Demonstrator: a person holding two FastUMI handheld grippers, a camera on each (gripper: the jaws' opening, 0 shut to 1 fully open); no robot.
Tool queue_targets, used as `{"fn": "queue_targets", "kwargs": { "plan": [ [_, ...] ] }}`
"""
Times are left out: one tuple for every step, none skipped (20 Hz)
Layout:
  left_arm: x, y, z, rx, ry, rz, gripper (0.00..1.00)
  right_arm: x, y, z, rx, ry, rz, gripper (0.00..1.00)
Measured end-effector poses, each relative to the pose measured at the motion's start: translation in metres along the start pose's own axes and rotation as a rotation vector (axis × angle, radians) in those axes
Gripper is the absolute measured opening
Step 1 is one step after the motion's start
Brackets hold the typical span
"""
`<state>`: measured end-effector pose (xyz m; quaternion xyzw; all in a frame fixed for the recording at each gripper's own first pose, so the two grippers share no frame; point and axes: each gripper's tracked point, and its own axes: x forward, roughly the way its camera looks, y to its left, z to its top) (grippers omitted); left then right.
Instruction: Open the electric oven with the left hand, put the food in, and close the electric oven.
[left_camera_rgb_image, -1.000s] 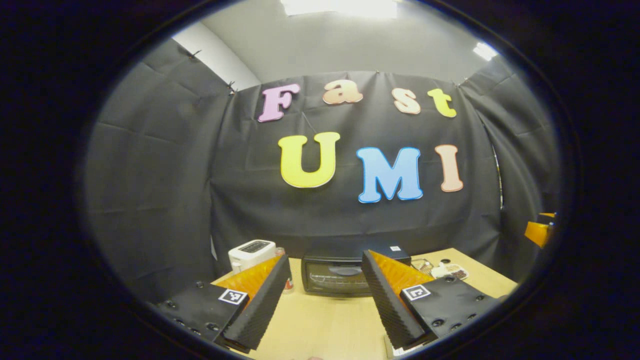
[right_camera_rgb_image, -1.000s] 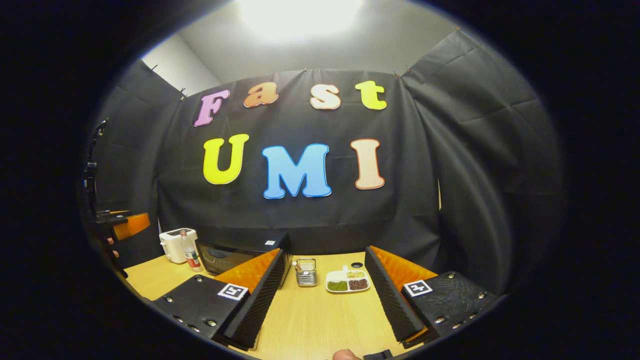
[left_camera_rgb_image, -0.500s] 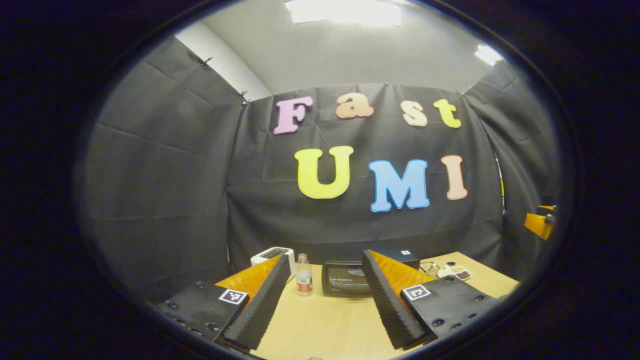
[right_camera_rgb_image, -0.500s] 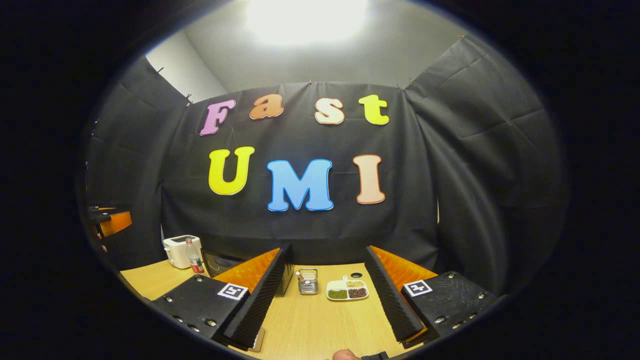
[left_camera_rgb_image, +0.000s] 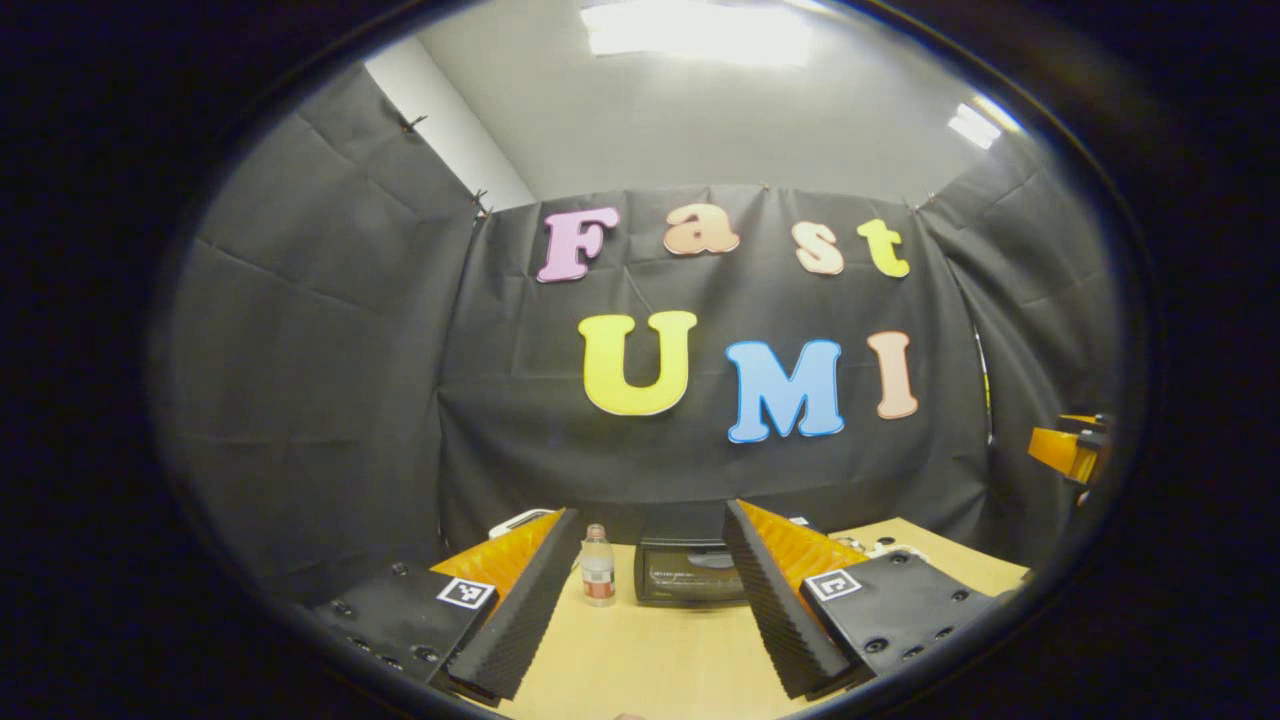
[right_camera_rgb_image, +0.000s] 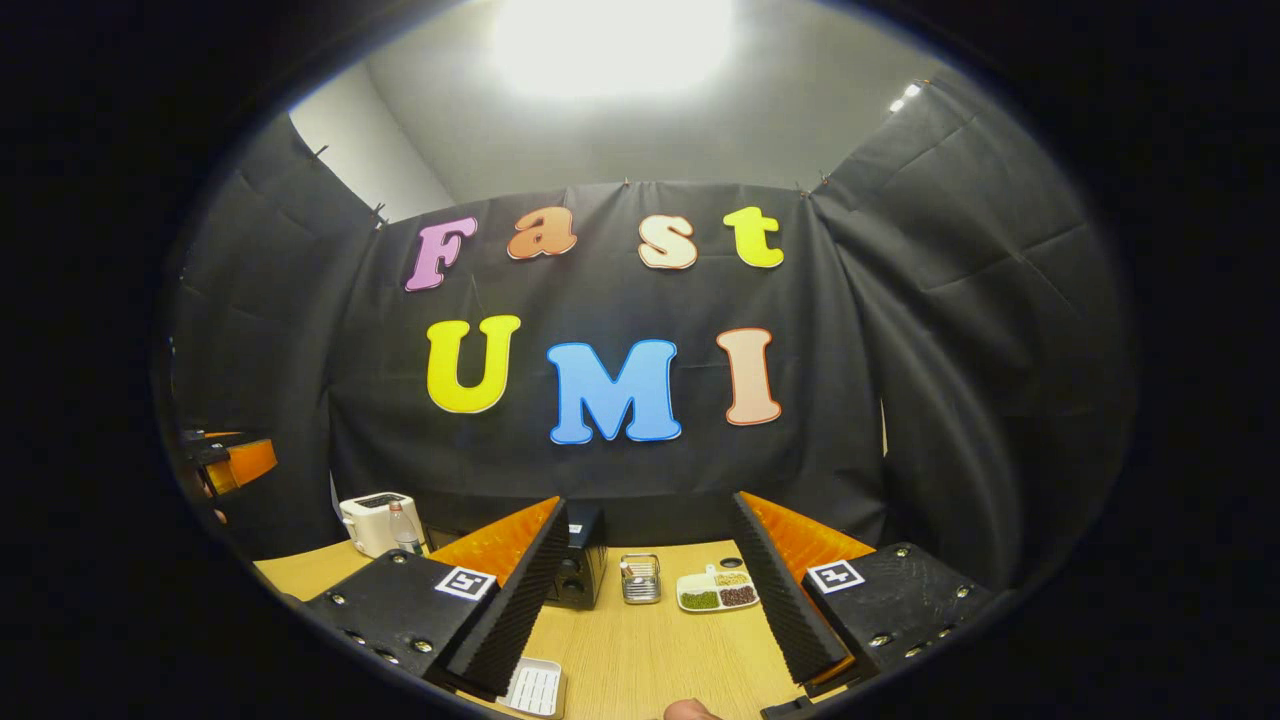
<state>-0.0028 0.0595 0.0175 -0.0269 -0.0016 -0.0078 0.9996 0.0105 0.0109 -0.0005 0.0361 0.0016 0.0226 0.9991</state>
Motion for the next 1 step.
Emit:
{"fn": "queue_targets", "kwargs": {
  "plan": [
    [-0.0017,0.0002,0.0003,0.003,0.0,-0.006,1.0,0.0001,0.0026,0.0005,-0.001,0.0,0.003,0.98]
  ]
}}
